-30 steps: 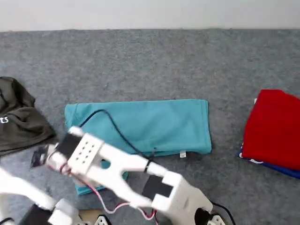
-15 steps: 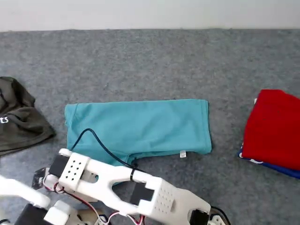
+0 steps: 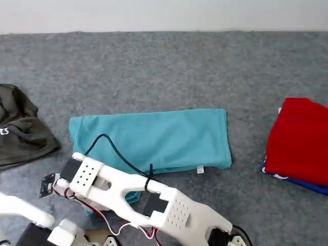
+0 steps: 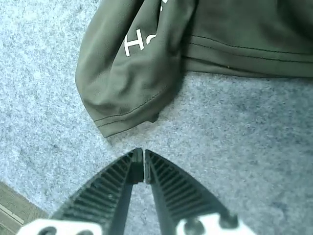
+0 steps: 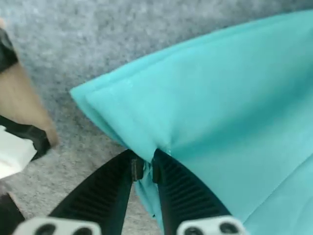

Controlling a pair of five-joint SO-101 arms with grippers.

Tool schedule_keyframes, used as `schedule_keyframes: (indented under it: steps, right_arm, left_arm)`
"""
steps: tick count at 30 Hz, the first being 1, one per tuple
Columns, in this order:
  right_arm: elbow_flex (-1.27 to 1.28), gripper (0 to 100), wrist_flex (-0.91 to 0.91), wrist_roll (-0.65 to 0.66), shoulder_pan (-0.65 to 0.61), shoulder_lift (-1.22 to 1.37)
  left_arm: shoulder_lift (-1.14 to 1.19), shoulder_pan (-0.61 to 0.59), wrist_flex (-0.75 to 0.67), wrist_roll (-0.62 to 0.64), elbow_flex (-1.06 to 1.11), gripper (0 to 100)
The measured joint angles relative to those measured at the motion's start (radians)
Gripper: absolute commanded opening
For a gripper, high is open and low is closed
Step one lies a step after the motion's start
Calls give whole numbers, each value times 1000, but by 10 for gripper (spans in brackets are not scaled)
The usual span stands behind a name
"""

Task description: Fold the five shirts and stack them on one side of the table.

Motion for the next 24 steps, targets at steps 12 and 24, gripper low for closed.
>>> schedule_keyframes:
  steps: [12, 24]
  right_arm:
    - [-78, 9, 28, 8, 86, -17]
    - [-288, 9, 38, 40, 261, -58]
  left_arm:
    - [3, 0, 0, 0, 0, 15]
    - [3, 23, 0, 0, 0, 15]
